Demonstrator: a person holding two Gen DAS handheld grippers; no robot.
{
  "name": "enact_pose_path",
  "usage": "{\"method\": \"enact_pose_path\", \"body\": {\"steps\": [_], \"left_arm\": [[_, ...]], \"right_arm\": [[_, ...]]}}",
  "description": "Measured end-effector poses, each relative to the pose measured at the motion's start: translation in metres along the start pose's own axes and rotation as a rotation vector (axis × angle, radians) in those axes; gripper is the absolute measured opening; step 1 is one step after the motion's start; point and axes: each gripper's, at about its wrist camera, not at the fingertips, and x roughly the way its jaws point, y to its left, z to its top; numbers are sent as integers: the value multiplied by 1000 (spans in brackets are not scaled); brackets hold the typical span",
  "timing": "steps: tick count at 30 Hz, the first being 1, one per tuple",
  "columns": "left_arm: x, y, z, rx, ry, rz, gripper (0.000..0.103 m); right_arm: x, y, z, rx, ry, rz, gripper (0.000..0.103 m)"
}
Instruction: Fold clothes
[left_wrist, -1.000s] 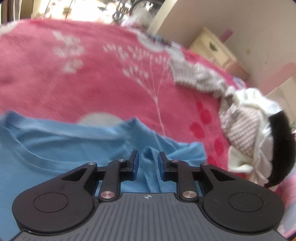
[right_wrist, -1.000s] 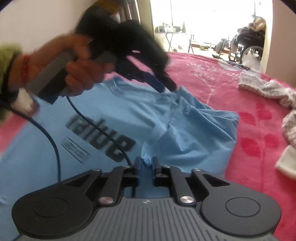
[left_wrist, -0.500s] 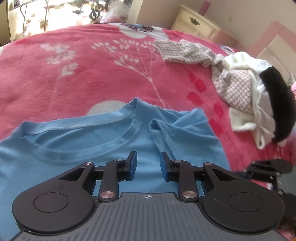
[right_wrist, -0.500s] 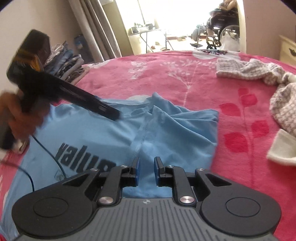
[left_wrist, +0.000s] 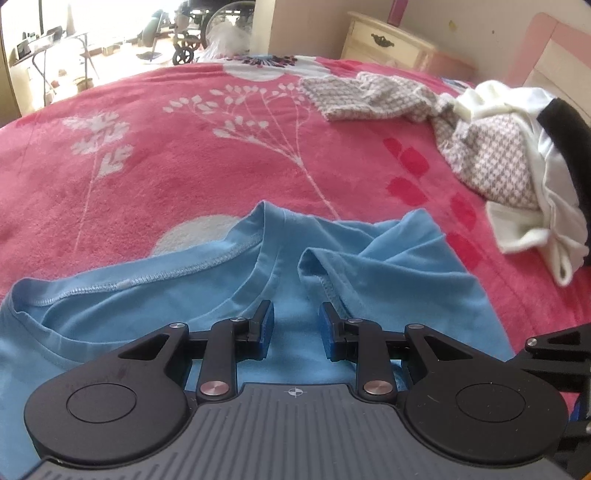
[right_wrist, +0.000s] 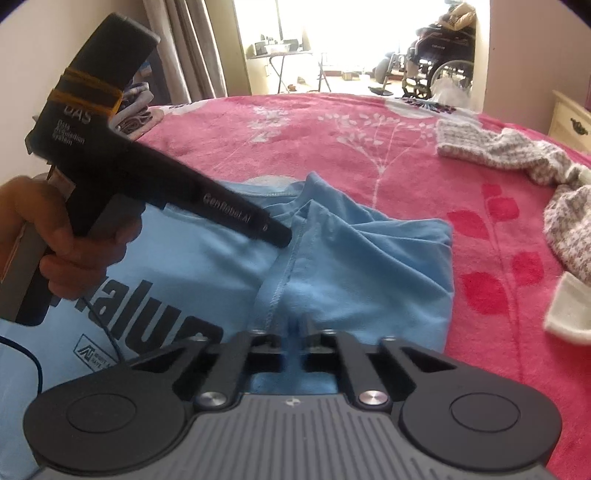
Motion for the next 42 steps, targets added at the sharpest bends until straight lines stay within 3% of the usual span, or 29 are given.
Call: {"method": "enact_pose_path", "body": {"steps": [9,12,15,17,23,25,27,29,36,42], "left_arm": [[1,4,-5,2,-6,3,26],[1,4,-6,3,-9,4,26],[0,4,-6,0,-16,2,26],[-2,5,-5,-9,-25,-7,26],[-3,0,-4,3,-38,-21,26],[0,-6,-6,30,-32,-9,26],[2,-13,-10,79,-37,11,26],[3,-17,-14,125,-46,31,26],[2,-13,-15,118,-48,27,26],[0,-11,-16,116,-44,23,26]], "right_arm": [[-18,15,-3,-80,-29,4,0],[-16,16,-2,-51,7,-2,5],[-11,15,-4,-27,28,-15,27],[-9,14,-4,-3,37,-13,28],[0,13,-7,4,48,-12,25],[3,11,-10,5,42,-15,7],[2,8,-12,14,33,-11,4],[-5,9,-12,7,15,-4,3],[-32,17,-12,-47,-39,25,2],[-27,22,-17,-86,-3,49,2]]}}
